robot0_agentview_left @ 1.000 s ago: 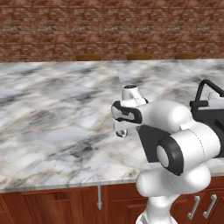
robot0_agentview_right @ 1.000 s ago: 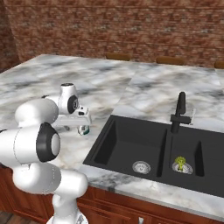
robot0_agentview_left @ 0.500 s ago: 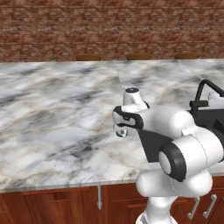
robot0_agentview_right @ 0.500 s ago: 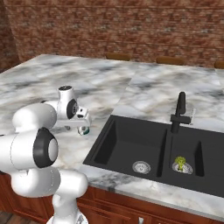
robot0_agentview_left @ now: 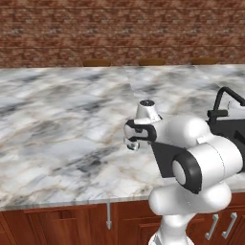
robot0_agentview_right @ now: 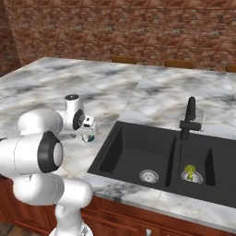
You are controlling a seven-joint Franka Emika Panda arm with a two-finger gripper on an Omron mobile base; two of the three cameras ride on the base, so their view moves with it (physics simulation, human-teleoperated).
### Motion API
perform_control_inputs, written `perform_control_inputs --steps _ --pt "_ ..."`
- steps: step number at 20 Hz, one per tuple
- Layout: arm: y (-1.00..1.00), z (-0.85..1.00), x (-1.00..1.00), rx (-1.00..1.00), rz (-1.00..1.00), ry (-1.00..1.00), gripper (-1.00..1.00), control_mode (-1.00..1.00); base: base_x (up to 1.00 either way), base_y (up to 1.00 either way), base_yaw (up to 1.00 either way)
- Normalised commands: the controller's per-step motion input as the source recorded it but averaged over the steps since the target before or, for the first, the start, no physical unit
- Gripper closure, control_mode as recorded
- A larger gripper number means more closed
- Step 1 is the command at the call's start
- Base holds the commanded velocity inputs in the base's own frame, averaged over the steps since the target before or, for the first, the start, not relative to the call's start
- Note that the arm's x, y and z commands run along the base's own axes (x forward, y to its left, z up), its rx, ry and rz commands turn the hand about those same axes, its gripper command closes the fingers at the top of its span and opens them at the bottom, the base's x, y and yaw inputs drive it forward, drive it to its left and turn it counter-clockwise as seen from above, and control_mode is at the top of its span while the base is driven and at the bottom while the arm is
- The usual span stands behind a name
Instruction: Clear the mugs and bowl far away from the sink.
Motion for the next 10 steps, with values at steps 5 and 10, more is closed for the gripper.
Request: perform_control_inputs --steps 5,10 --pt "0.0 -0.2 0.31 0.01 0.0 -0.04 -1.0 -1.0 0.0 0.0 0.0" --pt "0.0 -0.1 0.23 0.0 0.0 -0.03 -1.0 -1.0 0.0 0.0 0.0"
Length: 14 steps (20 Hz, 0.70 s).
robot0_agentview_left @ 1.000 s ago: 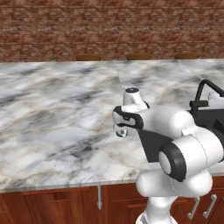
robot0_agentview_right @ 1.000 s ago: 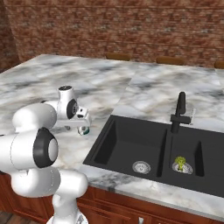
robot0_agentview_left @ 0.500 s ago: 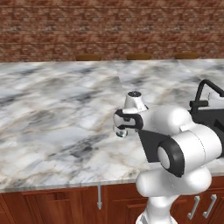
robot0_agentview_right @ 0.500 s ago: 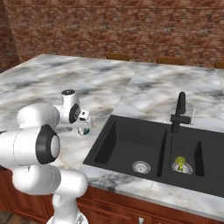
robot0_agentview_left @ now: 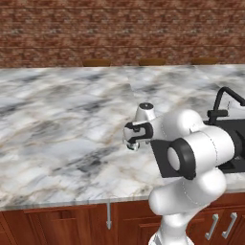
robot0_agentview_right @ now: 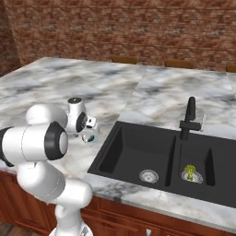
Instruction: Clear the mugs and bowl far away from the sink.
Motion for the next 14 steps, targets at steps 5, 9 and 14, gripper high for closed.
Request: perform_control_inputs --steps 5,9,14 --pt "0.0 -0.1 0.2 0.0 0.0 -0.02 -1.0 -1.0 0.0 0.0 0.0" --pt "0.0 -0.16 0.18 0.0 0.0 0.0 -1.0 -1.0 0.0 0.0 0.0" --pt "0.0 -0.26 0.09 0.0 0.0 0.0 -1.0 -1.0 0.0 0.0 0.0"
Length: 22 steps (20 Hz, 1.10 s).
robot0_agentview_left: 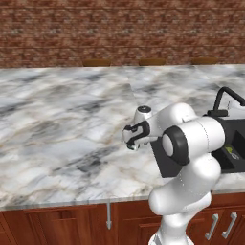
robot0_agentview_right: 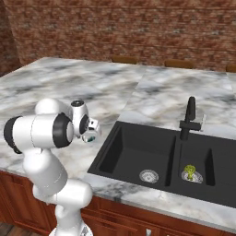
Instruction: Clear the mugs and bowl far away from the sink.
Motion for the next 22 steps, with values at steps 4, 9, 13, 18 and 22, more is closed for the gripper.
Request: perform_control_inputs --steps 4,9,13,18,22 --pt "0.0 -0.32 0.0 0.01 0.0 0.0 -1.0 -1.0 0.0 0.0 0.0" --pt "0.03 -0.37 0.06 0.01 0.0 0.0 1.0 -1.0 0.0 0.0 0.0" --pt "0.0 -0.32 0.09 0.02 0.0 0.0 1.0 -1.0 0.0 0.0 0.0" --pt "0.0 -0.2 0.04 0.02 0.0 0.0 1.0 -1.0 0.0 0.0 0.0" --pt "0.04 -0.08 0.0 0.0 0.0 0.0 1.0 -1.0 0.0 0.0 0.0"
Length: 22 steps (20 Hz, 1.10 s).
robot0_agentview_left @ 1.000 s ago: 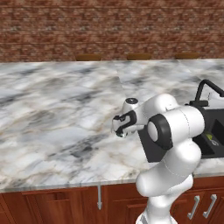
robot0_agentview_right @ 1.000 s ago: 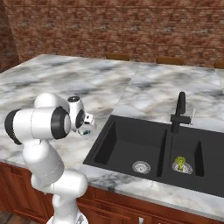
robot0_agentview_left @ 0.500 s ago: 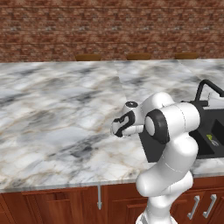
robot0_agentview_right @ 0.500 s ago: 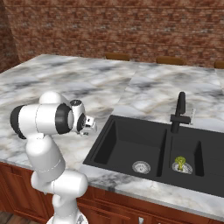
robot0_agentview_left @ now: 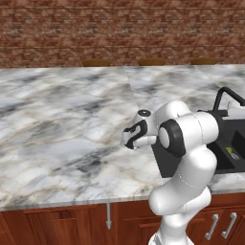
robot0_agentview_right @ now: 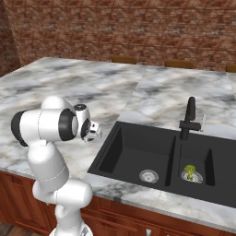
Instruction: Clear the mugs and bowl far away from the sink.
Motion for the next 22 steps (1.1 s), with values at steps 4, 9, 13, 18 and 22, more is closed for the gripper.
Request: perform_control_inputs --steps 4,9,13,18,22 --pt "0.29 0.03 -0.23 -0.05 0.01 -0.09 1.0 -1.0 0.0 0.0 0.0" --pt "-0.08 0.8 -0.59 -0.05 0.01 -0.27 1.0 -1.0 0.0 0.0 0.0" --pt "-0.19 1.0 -0.7 -0.03 0.01 -0.16 1.0 -1.0 0.0 0.0 0.0" --pt "-0.42 0.98 -0.74 -0.01 0.0 0.07 1.0 -1.0 0.0 0.0 0.0" --pt "-0.34 1.0 -0.62 0.0 0.0 0.31 1.0 -1.0 0.0 0.0 0.0"
